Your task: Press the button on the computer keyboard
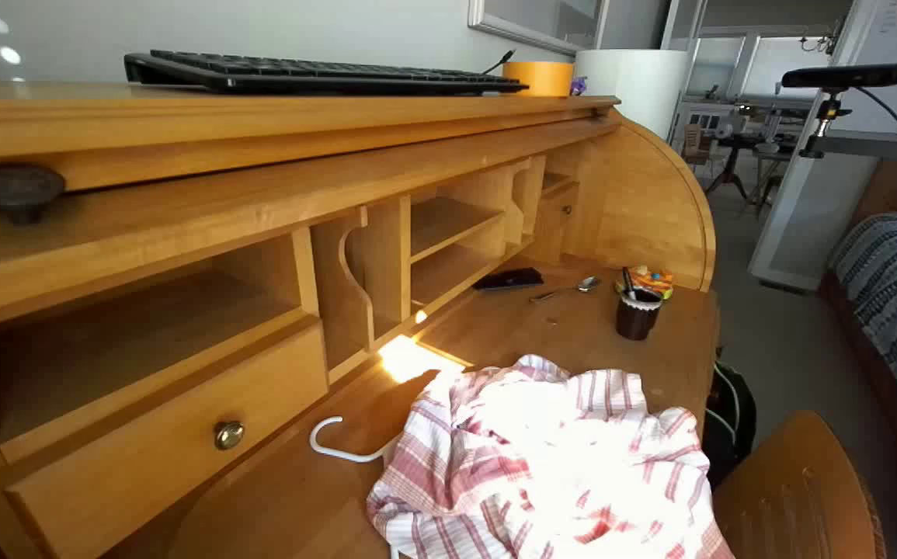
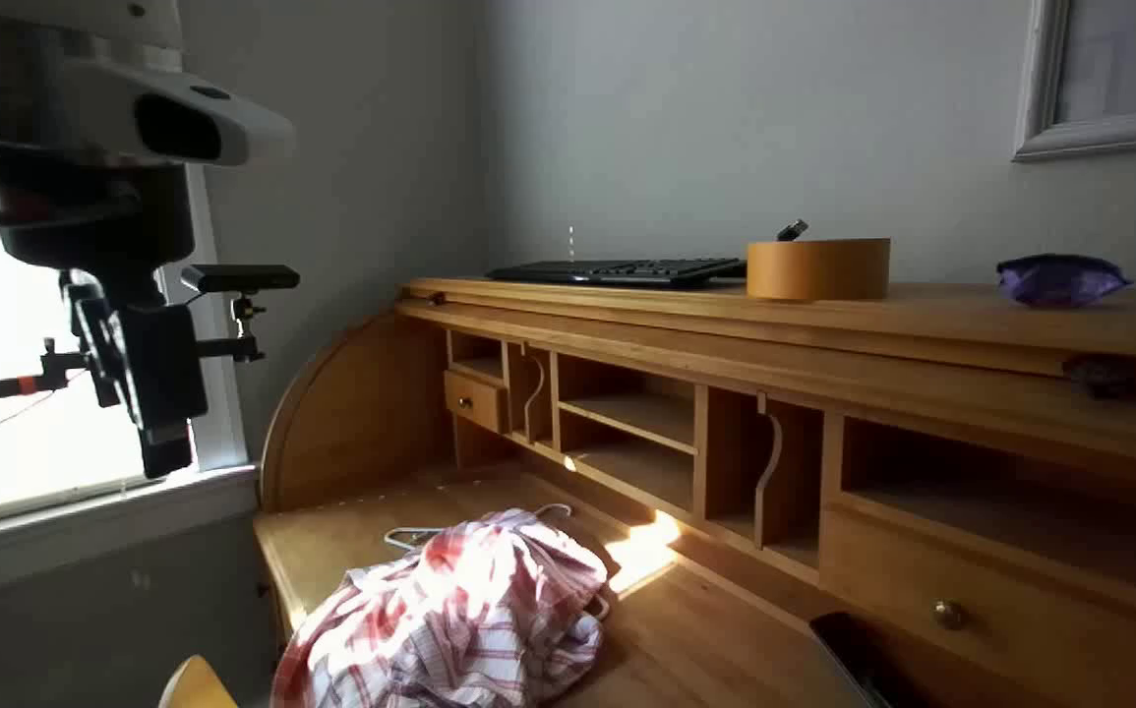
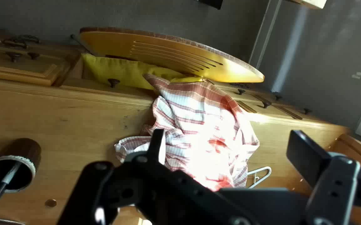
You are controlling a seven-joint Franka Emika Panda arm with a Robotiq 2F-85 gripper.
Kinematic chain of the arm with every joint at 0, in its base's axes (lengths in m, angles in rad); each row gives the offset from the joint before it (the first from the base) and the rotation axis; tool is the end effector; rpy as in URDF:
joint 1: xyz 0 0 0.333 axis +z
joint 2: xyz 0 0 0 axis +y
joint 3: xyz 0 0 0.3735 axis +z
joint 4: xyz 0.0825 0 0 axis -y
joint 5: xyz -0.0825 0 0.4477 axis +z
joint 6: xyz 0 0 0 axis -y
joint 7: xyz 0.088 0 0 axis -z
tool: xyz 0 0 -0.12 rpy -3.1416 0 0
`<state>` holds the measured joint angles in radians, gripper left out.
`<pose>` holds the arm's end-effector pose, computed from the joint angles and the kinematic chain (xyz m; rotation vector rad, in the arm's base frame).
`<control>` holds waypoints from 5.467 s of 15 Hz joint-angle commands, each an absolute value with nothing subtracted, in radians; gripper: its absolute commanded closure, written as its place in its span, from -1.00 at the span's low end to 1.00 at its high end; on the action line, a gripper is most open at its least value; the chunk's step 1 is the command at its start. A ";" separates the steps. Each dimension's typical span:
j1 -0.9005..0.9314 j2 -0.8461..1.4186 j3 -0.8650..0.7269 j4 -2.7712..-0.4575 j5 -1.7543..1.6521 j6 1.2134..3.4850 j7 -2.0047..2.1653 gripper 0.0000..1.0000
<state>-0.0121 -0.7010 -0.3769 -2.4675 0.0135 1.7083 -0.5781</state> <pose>0.3349 -0.1528 0.5225 -2.8445 -0.4024 -0.0339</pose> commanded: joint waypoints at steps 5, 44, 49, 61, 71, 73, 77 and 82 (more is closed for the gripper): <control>-0.032 -0.695 -0.361 -2.466 0.024 1.706 -0.589 -1.00; 0.070 0.002 0.001 -1.605 0.149 2.268 -0.048 1.00; 0.073 0.038 0.011 -1.624 0.058 2.395 -0.069 1.00; 0.073 0.067 0.032 -1.620 0.063 2.426 -0.077 0.95; 0.092 0.130 0.043 -1.595 -0.015 2.451 -0.039 1.00; 0.099 0.162 0.052 -1.571 -0.022 2.464 -0.027 1.00; 0.103 0.212 0.066 -1.519 -0.011 2.474 -0.033 1.00; 0.107 0.248 0.077 -1.485 0.006 2.463 -0.046 1.00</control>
<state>0.1062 0.2131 0.0646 -1.5242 0.0080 2.4606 -0.0588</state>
